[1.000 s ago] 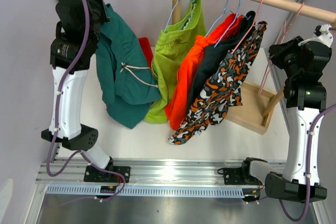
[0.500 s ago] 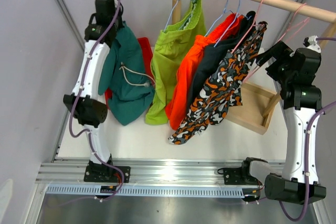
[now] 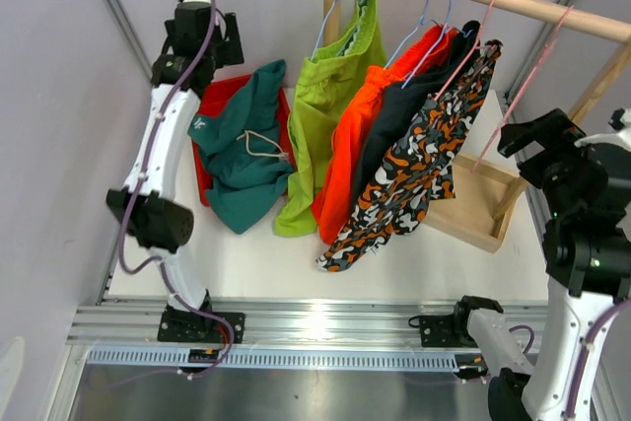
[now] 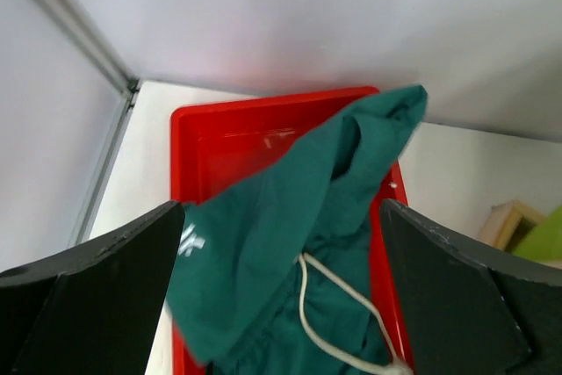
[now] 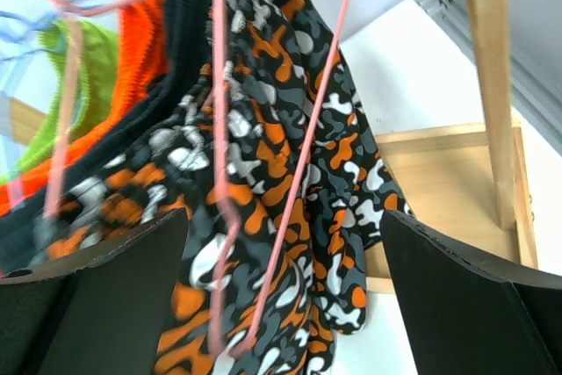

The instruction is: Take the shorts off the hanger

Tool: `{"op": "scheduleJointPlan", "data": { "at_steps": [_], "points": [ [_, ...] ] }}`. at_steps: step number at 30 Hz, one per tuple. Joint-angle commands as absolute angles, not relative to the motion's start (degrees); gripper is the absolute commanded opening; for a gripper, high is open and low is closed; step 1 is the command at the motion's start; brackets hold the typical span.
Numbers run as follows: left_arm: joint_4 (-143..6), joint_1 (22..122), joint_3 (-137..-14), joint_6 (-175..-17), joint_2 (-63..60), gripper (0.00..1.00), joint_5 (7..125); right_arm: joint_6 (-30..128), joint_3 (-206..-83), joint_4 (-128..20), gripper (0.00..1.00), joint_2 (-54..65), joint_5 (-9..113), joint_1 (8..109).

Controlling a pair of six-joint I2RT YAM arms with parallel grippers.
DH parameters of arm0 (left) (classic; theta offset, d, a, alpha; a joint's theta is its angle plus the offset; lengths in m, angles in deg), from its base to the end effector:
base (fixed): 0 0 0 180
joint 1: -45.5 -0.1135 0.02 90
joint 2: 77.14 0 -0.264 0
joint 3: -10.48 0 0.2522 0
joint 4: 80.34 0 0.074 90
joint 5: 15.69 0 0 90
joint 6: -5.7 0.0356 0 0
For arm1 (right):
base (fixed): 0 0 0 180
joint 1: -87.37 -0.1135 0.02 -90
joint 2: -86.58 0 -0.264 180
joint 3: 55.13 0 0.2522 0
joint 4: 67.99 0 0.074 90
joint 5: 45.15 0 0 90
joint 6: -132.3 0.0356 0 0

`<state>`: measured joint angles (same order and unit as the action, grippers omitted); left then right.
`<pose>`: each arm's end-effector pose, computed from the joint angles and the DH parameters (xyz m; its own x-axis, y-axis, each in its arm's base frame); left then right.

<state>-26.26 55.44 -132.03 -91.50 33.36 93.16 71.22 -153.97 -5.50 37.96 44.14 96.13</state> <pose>0.4217 -0.0622 0.4540 -0.3507 -0.0590 -0.9346 -0.1769 0.9842 0.0043 0.1125 -0.0178 0.4821 -0.1044 0.5053 -0.8566 0.2453 0.8478 0.4702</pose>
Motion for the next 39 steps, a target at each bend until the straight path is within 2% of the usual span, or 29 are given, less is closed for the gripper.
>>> {"op": "scheduleJointPlan", "data": {
  "at_steps": [1,4,5,8,12,17,23,27,31,36,39],
  "points": [
    [-26.1,55.6,-126.0,-94.4,20.2,0.99,95.4,71.6,-159.9,-2.6,1.0,39.0,44.1,96.4],
    [-27.8,56.6,-117.3,-94.4,10.2,0.99,93.8,72.6,-164.1,-1.9,0.99,37.8,47.6,96.3],
    [-29.5,56.8,-109.8,-94.3,7.7,0.99,93.2,72.9,-165.2,-1.7,0.99,37.2,48.4,96.4],
    [-30.7,58.2,-99.5,-94.3,-1.6,0.99,90.8,74.5,-168.9,-1.7,0.98,36.0,50.1,96.4],
    [-30.3,60.4,-89.7,-94.1,-11.2,0.99,89.3,76.4,-170.8,-5.9,0.98,33.9,53.9,96.3],
    [-32.5,61.1,-77.7,-93.5,-21.9,0.99,88.8,79.2,-176.0,-9.9,0.9,26.8,59.7,96.3],
    [-35.9,61.2,-67.9,-94.5,-25.9,0.99,87.1,79.1,-183.5,-11.4,0.9,18.8,57.5,93.4],
    [-37.7,61.2,-64.9,-95.1,-26.9,0.99,87.4,77.2,-184.9,-11.8,0.89,15.2,51.9,87.2],
    [-39.5,61.2,-61.7,-95.5,-28.1,0.99,87.9,76.0,-183.6,-12.0,0.89,11.6,45.9,79.6],
    [-41.2,61.2,-59.2,-95.4,-28.8,0.99,87.9,75.8,-179.2,-14.8,0.86,11.3,42.0,77.0],
    [-41.8,61.2,-58.6,-95.5,-28.5,0.99,87.1,75.3,-177.3,-15.6,0.81,11.3,39.8,75.9]
  ]
}}
